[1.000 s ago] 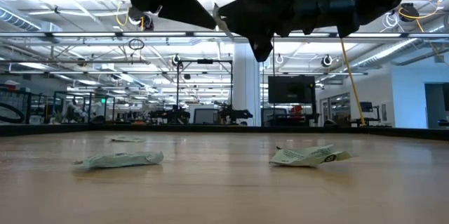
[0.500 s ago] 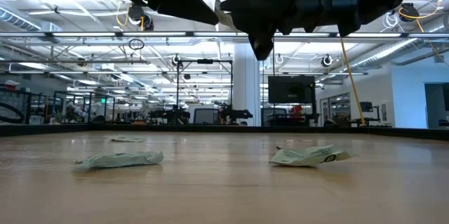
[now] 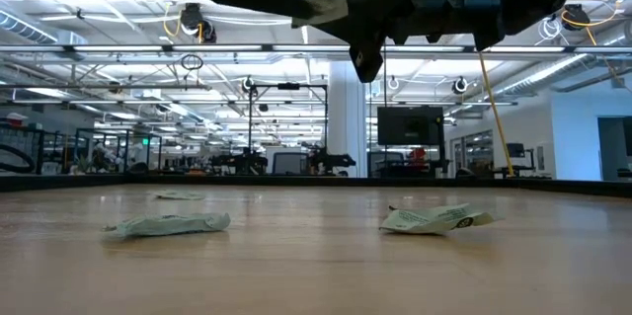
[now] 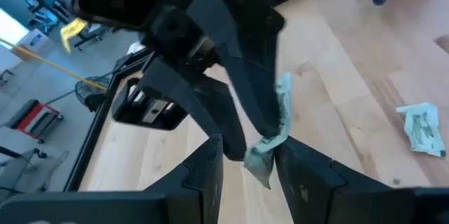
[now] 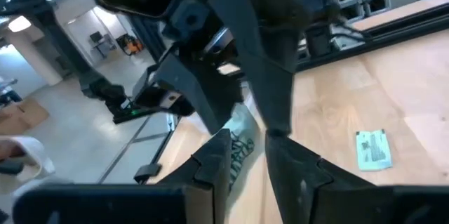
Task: Pick and place Stevia / Truvia into bins
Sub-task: Put the stevia packet into the transparent bin
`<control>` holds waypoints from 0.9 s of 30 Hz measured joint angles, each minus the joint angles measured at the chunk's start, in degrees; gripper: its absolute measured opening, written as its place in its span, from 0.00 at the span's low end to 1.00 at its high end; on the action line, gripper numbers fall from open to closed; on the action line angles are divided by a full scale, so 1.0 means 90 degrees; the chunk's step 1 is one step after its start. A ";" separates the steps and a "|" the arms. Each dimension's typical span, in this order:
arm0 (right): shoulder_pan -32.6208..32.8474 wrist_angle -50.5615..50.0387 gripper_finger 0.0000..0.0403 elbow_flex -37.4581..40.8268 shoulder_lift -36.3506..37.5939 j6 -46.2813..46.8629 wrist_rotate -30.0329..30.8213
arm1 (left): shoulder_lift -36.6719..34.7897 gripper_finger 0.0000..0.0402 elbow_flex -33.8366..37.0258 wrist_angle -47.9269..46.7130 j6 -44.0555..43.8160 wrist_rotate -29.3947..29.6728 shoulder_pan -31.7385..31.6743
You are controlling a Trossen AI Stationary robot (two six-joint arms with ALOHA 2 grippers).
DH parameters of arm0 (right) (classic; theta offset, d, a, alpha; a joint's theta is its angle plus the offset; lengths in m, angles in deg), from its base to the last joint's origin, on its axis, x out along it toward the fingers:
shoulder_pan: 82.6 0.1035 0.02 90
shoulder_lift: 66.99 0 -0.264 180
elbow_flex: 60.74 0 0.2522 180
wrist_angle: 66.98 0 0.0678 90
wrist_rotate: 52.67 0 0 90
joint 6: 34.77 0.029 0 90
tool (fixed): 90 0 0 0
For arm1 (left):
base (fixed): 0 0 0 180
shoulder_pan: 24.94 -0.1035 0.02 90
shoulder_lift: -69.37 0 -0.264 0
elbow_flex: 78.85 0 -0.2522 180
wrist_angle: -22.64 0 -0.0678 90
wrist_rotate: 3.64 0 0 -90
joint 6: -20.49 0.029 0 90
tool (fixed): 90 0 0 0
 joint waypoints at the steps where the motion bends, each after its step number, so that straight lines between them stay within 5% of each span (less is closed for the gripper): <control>1: 0.0002 0.0008 0.22 0.0002 0.0000 -0.0015 0.0091 | -0.0009 0.33 0.0000 0.0007 -0.0050 -0.0034 -0.0009; 14: -0.0022 0.0001 0.01 0.0002 -0.0005 -0.0211 0.0109 | -0.0004 0.33 -0.0001 -0.0015 -0.0148 0.0049 -0.0017; 22: -0.0029 -0.0082 0.12 0.0000 -0.0005 -0.0453 -0.0229 | -0.0001 0.27 -0.0002 -0.0085 -0.0303 0.0010 -0.0014; 27: -0.0027 -0.0397 0.19 0.0000 0.0021 -0.0588 -0.0549 | 0.0001 0.19 -0.0015 -0.0516 -0.1093 -0.0582 -0.0017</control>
